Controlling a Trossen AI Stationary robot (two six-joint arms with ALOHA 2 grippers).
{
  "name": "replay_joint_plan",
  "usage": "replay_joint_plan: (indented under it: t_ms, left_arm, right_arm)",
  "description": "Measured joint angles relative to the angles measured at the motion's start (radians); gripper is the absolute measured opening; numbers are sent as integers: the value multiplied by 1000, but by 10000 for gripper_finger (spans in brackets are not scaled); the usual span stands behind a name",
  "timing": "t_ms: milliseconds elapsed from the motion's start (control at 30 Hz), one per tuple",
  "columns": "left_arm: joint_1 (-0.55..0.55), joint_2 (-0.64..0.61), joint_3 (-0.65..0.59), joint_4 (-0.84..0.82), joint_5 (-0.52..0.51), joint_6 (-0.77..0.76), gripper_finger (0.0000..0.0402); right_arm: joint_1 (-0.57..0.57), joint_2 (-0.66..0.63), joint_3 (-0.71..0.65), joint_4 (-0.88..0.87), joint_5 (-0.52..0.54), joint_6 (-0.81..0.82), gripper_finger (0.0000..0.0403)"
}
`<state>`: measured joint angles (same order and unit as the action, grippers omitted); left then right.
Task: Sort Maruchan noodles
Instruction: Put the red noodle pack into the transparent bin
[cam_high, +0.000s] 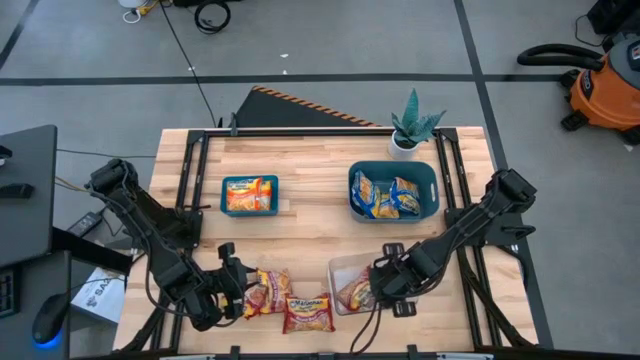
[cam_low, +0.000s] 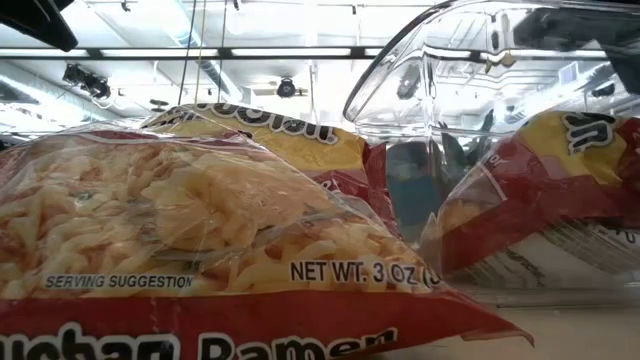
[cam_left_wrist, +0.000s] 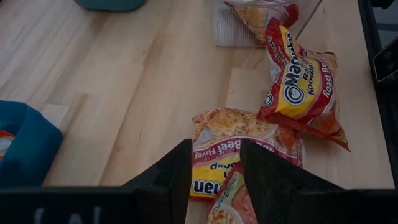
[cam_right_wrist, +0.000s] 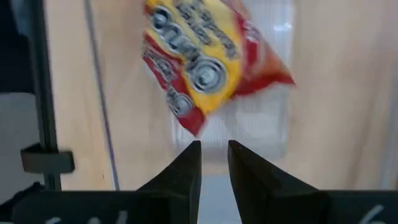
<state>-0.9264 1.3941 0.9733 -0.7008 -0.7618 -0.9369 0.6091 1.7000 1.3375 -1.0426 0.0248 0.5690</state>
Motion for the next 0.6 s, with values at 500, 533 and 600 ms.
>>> replay_joint_plan:
  t_ms: [500, 533, 600]
  left_arm:
    - [0, 0, 0, 2, -16, -21, 141]
    - [0, 0, 0, 2, -25, -21, 141]
    - [-4, 0, 0, 2, -41, -21, 141]
  right_arm:
    - [-25, 3, 158, 288, 217, -208, 87]
    - [-33, 13, 159, 339, 216, -231, 87]
    - [-44, 36, 159, 416, 200, -279, 87]
